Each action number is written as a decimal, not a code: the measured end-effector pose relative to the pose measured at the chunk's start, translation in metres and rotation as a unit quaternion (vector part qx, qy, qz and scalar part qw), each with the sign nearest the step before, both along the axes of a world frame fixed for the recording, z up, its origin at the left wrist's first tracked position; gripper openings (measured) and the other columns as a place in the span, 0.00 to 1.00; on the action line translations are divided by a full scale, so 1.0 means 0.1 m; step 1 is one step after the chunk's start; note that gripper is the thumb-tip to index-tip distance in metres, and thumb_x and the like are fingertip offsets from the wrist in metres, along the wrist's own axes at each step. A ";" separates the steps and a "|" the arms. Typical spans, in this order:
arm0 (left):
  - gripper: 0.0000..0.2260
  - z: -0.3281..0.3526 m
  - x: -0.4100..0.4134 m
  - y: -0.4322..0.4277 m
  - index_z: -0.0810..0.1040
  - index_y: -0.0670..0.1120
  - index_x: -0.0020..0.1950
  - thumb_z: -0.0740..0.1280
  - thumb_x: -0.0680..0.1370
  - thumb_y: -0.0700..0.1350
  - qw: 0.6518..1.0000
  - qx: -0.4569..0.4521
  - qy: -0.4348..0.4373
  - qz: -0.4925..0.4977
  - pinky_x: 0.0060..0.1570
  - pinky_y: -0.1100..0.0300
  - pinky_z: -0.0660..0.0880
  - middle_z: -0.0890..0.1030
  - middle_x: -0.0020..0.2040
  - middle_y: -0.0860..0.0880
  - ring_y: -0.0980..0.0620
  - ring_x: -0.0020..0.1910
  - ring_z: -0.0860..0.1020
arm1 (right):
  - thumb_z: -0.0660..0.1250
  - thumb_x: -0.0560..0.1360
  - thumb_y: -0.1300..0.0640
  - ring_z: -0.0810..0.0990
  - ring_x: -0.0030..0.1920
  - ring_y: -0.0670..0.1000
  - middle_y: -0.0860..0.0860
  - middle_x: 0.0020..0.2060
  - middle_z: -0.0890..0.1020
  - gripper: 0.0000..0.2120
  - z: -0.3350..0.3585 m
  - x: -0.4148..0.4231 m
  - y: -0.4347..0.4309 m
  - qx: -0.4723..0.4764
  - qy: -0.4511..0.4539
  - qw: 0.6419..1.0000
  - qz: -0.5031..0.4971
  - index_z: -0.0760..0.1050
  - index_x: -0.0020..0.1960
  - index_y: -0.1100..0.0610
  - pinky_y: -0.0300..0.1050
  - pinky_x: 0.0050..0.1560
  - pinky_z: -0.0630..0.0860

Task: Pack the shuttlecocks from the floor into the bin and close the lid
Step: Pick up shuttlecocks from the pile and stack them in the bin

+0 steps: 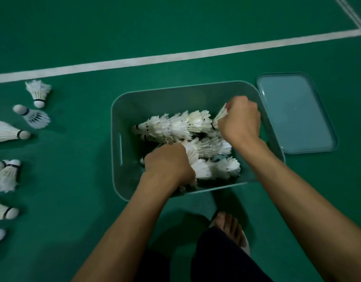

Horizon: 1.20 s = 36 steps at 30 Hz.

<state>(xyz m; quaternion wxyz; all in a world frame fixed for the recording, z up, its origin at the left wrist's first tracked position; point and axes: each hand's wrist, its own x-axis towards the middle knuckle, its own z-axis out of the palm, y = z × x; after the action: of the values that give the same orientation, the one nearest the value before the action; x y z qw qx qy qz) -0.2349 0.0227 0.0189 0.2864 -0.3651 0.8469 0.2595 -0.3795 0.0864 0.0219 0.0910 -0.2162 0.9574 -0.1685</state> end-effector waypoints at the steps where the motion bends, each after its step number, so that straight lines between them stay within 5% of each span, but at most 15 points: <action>1: 0.20 -0.01 0.02 -0.05 0.70 0.47 0.39 0.80 0.67 0.54 1.000 0.005 0.000 0.007 0.42 0.55 0.74 0.76 0.39 0.50 0.47 0.41 0.77 | 0.65 0.72 0.71 0.77 0.43 0.59 0.56 0.41 0.76 0.08 -0.07 -0.04 -0.04 -0.027 -0.046 0.998 -0.032 0.79 0.45 0.62 0.49 0.43 0.76; 3: 0.20 -0.03 0.07 -0.14 0.70 0.47 0.38 0.80 0.67 0.55 1.000 0.013 0.005 0.023 0.40 0.56 0.73 0.76 0.38 0.49 0.46 0.40 0.76 | 0.64 0.74 0.70 0.77 0.43 0.54 0.54 0.43 0.78 0.10 -0.22 -0.15 -0.11 -0.085 -0.141 0.981 -0.099 0.81 0.52 0.64 0.47 0.48 0.78; 7: 0.20 -0.08 0.11 -0.25 0.70 0.47 0.35 0.80 0.66 0.54 0.998 0.030 0.020 0.050 0.35 0.57 0.70 0.75 0.35 0.50 0.47 0.37 0.76 | 0.66 0.76 0.70 0.81 0.44 0.55 0.57 0.47 0.82 0.09 -0.43 -0.37 -0.19 -0.164 -0.293 0.922 -0.192 0.78 0.55 0.67 0.47 0.42 0.81; 10: 0.16 -0.09 0.09 -0.28 0.79 0.47 0.40 0.80 0.66 0.55 0.996 0.046 0.042 0.062 0.37 0.57 0.72 0.80 0.38 0.50 0.48 0.40 0.80 | 0.66 0.77 0.72 0.75 0.35 0.50 0.55 0.41 0.76 0.09 -0.39 -0.44 -0.16 -0.196 -0.372 0.885 -0.201 0.76 0.55 0.64 0.37 0.27 0.75; 13: 0.16 -0.07 0.06 -0.27 0.83 0.46 0.41 0.81 0.65 0.55 0.993 0.056 0.070 0.077 0.42 0.55 0.78 0.83 0.40 0.50 0.48 0.42 0.82 | 0.66 0.77 0.72 0.76 0.35 0.50 0.56 0.40 0.78 0.08 -0.41 -0.47 -0.17 -0.183 -0.397 0.882 -0.175 0.77 0.52 0.62 0.40 0.29 0.76; 18: 0.17 -0.06 0.07 -0.20 0.85 0.49 0.48 0.80 0.66 0.57 0.992 0.048 0.079 0.081 0.52 0.50 0.81 0.84 0.45 0.51 0.49 0.47 0.82 | 0.66 0.74 0.73 0.78 0.37 0.52 0.59 0.41 0.78 0.10 -0.47 -0.48 -0.26 -0.157 -0.364 0.909 -0.127 0.79 0.52 0.63 0.47 0.42 0.78; 20: 0.19 -0.05 0.09 -0.19 0.85 0.49 0.50 0.80 0.66 0.58 0.993 0.049 0.076 0.082 0.54 0.50 0.81 0.84 0.47 0.51 0.49 0.48 0.82 | 0.73 0.73 0.66 0.82 0.43 0.55 0.58 0.44 0.82 0.08 -0.48 -0.50 -0.23 -0.146 -0.338 0.923 -0.115 0.81 0.51 0.66 0.49 0.47 0.83; 23: 0.22 -0.02 0.09 -0.15 0.83 0.49 0.54 0.79 0.66 0.61 0.992 0.051 0.078 0.083 0.54 0.51 0.80 0.83 0.48 0.53 0.49 0.49 0.82 | 0.74 0.74 0.54 0.80 0.40 0.57 0.55 0.37 0.80 0.12 -0.34 -0.35 -0.06 -0.094 -0.209 0.971 -0.072 0.76 0.42 0.62 0.47 0.38 0.79; 26: 0.24 -0.02 0.07 -0.08 0.81 0.48 0.52 0.79 0.66 0.62 0.990 0.051 0.088 0.101 0.55 0.49 0.80 0.81 0.48 0.54 0.49 0.49 0.81 | 0.71 0.77 0.54 0.82 0.48 0.54 0.55 0.46 0.84 0.11 -0.08 0.04 0.19 -0.148 -0.100 0.983 -0.030 0.80 0.54 0.61 0.44 0.48 0.78; 29: 0.21 -0.01 0.04 -0.02 0.80 0.50 0.43 0.77 0.64 0.64 0.990 0.047 0.082 0.102 0.52 0.47 0.80 0.83 0.43 0.52 0.48 0.45 0.82 | 0.73 0.75 0.53 0.83 0.43 0.42 0.44 0.41 0.85 0.04 0.11 0.44 0.37 -0.213 -0.149 0.964 0.047 0.84 0.48 0.53 0.34 0.44 0.76; 33: 0.22 0.04 0.05 0.03 0.83 0.53 0.47 0.71 0.61 0.65 0.989 0.062 0.097 0.097 0.49 0.50 0.82 0.84 0.43 0.51 0.48 0.43 0.83 | 0.74 0.72 0.54 0.83 0.41 0.46 0.46 0.37 0.85 0.05 0.09 0.56 0.42 -0.112 -0.163 0.968 0.152 0.82 0.39 0.52 0.42 0.44 0.78; 36: 0.22 0.06 0.14 -0.02 0.83 0.52 0.48 0.78 0.62 0.65 0.988 0.067 0.103 0.094 0.51 0.51 0.81 0.84 0.46 0.53 0.51 0.46 0.83 | 0.74 0.74 0.56 0.82 0.37 0.48 0.47 0.34 0.84 0.05 0.17 0.49 0.44 -0.065 -0.131 0.976 0.159 0.82 0.39 0.53 0.42 0.43 0.80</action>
<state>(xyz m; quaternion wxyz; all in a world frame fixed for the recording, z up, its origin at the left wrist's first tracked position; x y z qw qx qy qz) -0.2213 0.0206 0.0250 0.1954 -0.3942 0.8148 0.3775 -0.3300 0.1308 0.0392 0.2275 -0.3475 0.8774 -0.2402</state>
